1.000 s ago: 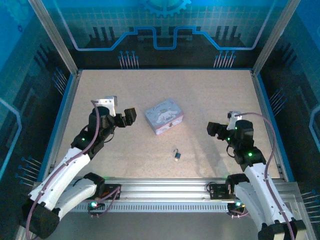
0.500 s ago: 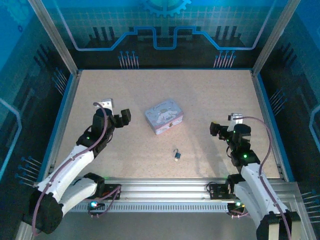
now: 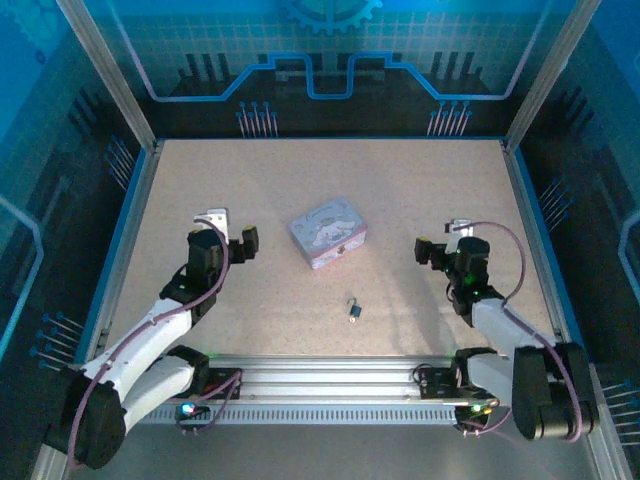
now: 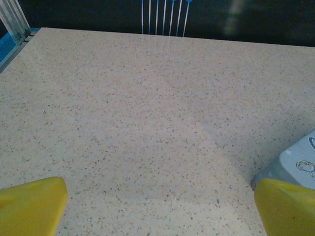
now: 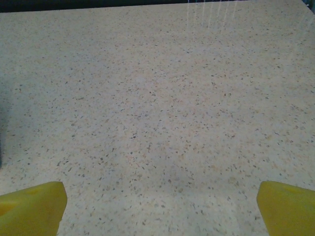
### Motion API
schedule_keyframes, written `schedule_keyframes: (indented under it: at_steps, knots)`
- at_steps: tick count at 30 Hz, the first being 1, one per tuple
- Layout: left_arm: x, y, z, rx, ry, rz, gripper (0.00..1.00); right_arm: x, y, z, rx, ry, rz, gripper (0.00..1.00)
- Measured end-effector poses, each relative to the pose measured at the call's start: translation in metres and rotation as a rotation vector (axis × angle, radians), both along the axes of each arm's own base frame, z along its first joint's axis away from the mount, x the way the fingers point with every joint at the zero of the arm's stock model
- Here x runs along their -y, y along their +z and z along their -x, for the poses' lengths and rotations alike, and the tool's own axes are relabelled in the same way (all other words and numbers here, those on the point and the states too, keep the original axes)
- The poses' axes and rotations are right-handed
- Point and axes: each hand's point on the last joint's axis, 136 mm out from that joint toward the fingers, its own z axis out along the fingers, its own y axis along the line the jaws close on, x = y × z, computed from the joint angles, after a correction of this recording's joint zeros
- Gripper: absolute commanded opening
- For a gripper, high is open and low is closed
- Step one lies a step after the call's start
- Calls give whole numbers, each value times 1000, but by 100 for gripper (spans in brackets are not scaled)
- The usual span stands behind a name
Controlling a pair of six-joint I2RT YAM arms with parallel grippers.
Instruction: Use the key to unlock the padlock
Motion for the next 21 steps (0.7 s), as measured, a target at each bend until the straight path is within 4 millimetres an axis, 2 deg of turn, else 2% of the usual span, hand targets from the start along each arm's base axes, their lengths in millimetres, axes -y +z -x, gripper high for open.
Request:
schedule_keyframes:
  at_steps: [6, 13, 21]
  knots:
    - [0, 6, -4, 32, 1, 12, 99, -3, 5, -17, 72, 32, 32, 100]
    - [2, -8, -7, -5, -4, 4, 99, -7, 11, -30, 142, 67, 70, 100]
    - [0, -25, -17, -37, -4, -39, 99, -13, -24, -37, 71, 101, 69, 100]
